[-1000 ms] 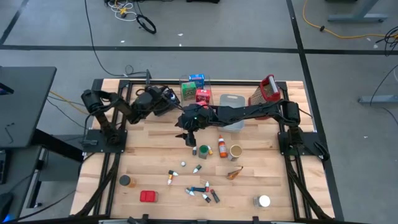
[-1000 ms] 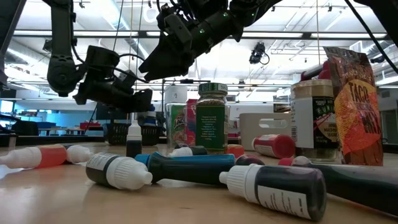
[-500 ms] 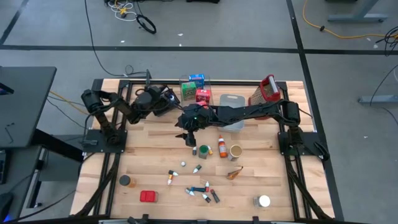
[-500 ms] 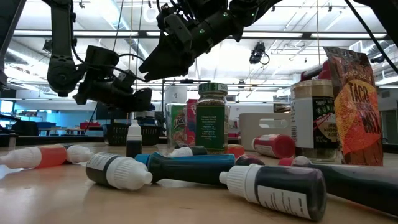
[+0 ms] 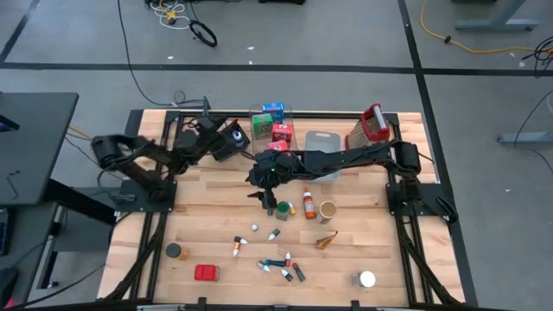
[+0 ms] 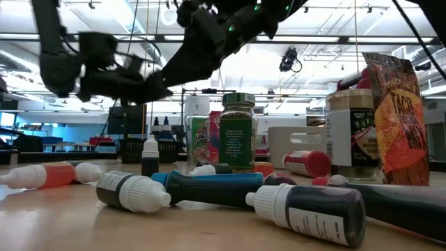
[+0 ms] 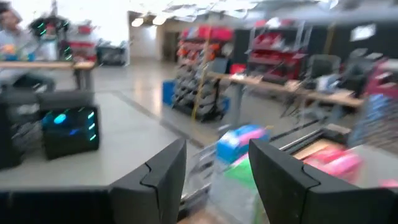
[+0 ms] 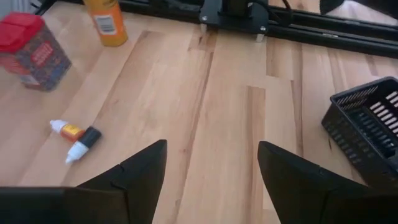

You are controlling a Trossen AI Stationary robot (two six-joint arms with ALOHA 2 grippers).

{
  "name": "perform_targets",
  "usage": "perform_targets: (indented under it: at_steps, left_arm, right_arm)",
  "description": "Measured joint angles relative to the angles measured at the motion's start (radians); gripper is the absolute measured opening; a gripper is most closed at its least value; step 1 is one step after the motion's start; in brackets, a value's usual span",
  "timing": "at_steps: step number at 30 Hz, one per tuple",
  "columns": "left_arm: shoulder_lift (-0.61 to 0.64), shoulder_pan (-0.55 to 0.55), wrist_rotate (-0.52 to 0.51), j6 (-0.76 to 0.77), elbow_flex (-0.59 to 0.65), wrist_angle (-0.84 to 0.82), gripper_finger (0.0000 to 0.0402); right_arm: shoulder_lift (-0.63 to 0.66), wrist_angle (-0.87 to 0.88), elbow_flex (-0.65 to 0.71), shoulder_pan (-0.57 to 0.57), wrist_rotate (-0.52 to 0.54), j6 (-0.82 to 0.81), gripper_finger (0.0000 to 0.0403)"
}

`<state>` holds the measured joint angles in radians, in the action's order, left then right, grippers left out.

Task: Pick & Place Kitchen Items
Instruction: Put the large orange food coloring bottle into the black bin

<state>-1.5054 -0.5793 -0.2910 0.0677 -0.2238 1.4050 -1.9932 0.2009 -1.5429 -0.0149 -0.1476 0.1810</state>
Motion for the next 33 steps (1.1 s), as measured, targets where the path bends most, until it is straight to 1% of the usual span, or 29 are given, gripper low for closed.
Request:
perform_targets:
  at_steps: [2,3,8,11,13,14,17,20,22,25,28,30,33]
  left_arm:
    - [0.088,0.015,0.081,0.003,0.035,-0.001,0.0185]
    - [0.133,0.023,0.141,0.016,0.049,0.000,0.0185]
    - [0.331,0.053,0.511,0.117,0.095,-0.012,0.0185]
    - [0.428,0.074,0.735,0.212,0.095,-0.025,0.0185]
    - [0.480,0.101,0.830,0.254,0.095,-0.026,0.0185]
    - [0.504,0.118,0.852,0.266,0.095,-0.028,0.0185]
    - [0.561,0.175,0.863,0.241,0.094,-0.054,0.0185]
    - [0.598,0.231,0.840,0.214,0.094,-0.129,0.0185]
    - [0.611,0.262,0.818,0.212,0.094,-0.170,0.0185]
    - [0.624,0.301,0.794,0.180,0.094,-0.201,0.0185]
    - [0.623,0.331,0.755,0.155,0.090,-0.219,0.0185]
    - [0.623,0.344,0.735,0.149,0.076,-0.246,0.0185]
    - [0.623,0.359,0.711,0.104,0.054,-0.328,0.0185]
  right_arm:
    - [0.028,0.048,0.000,0.008,0.000,-0.010,0.0263]
    - [0.043,0.075,0.000,0.013,0.001,-0.022,0.0263]
    - [0.108,0.157,0.000,0.054,0.003,-0.038,0.0263]
    - [0.138,0.189,0.000,0.088,0.042,-0.035,0.0263]
    - [0.158,0.205,0.000,0.113,0.083,-0.040,0.0263]
    - [0.166,0.223,0.000,0.126,0.101,-0.032,0.0263]
    - [0.188,0.276,0.000,0.155,0.156,-0.016,0.0263]
    - [0.206,0.295,0.004,0.171,0.201,-0.078,0.0263]
    - [0.226,0.296,0.032,0.177,0.222,-0.113,0.0263]
    - [0.261,0.276,0.104,0.185,0.224,-0.155,0.0263]
    - [0.330,0.229,0.183,0.199,0.221,-0.210,0.0263]
    - [0.387,0.206,0.234,0.209,0.241,-0.259,0.0263]
    - [0.472,0.183,0.325,0.216,0.279,-0.324,0.0263]
